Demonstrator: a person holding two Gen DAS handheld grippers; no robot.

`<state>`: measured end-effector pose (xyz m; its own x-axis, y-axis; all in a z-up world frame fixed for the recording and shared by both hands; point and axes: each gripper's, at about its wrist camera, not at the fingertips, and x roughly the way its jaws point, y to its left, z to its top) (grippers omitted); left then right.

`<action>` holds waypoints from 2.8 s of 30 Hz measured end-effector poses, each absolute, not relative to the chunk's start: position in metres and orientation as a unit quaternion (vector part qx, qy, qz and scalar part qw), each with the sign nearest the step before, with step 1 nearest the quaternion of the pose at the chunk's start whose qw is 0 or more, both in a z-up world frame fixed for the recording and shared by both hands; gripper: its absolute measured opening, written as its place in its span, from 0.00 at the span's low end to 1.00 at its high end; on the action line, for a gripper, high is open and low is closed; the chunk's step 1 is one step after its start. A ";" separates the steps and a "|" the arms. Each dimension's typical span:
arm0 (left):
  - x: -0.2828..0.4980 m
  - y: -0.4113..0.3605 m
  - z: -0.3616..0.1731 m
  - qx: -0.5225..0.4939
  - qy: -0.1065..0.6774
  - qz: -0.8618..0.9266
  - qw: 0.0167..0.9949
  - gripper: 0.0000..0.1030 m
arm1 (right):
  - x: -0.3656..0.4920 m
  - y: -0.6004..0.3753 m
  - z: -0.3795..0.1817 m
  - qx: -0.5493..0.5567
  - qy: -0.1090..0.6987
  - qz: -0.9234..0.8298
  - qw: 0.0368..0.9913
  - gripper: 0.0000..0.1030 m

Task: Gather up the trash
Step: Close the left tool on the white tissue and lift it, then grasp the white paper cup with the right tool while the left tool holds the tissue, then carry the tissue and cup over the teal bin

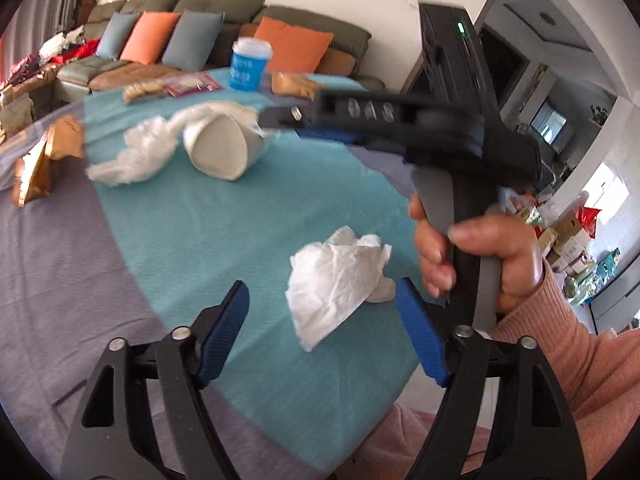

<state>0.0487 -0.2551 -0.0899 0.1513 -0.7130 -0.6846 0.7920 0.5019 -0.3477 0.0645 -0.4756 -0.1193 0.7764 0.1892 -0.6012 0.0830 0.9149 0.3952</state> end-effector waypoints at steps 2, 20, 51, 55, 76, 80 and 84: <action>0.050 -0.263 -0.095 0.047 0.435 -0.492 0.753 0.62 | 0.072 -0.484 -0.122 0.212 0.334 0.030 0.918 0.49; 0.057 -0.241 -0.097 0.023 0.455 -0.471 0.755 0.14 | 0.094 -0.490 -0.131 0.203 0.359 0.087 0.907 0.33; 0.087 -0.075 -0.069 -0.074 0.409 -0.321 0.851 0.13 | 0.033 -0.409 -0.091 0.184 0.321 0.215 0.904 0.02; 0.082 -0.050 -0.063 -0.082 0.399 -0.298 0.863 0.13 | 0.032 -0.391 -0.083 0.180 0.315 0.235 0.902 0.02; 0.042 0.070 -0.043 -0.126 0.359 -0.177 0.908 0.13 | 0.075 -0.255 -0.076 0.141 0.339 0.379 0.849 0.02; 0.033 0.102 -0.040 -0.142 0.350 -0.141 0.915 0.13 | 0.087 -0.226 -0.071 0.128 0.340 0.408 0.838 0.02; 0.026 0.133 -0.038 -0.156 0.342 -0.103 0.921 0.13 | 0.098 -0.190 -0.069 0.111 0.343 0.437 0.824 0.02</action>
<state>0.0258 0.1334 -0.0379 0.7456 -0.2963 -0.5969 0.0827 0.9299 -0.3583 0.0979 -0.1900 -0.0688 0.3830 0.7960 -0.4686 -0.6433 0.5940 0.4831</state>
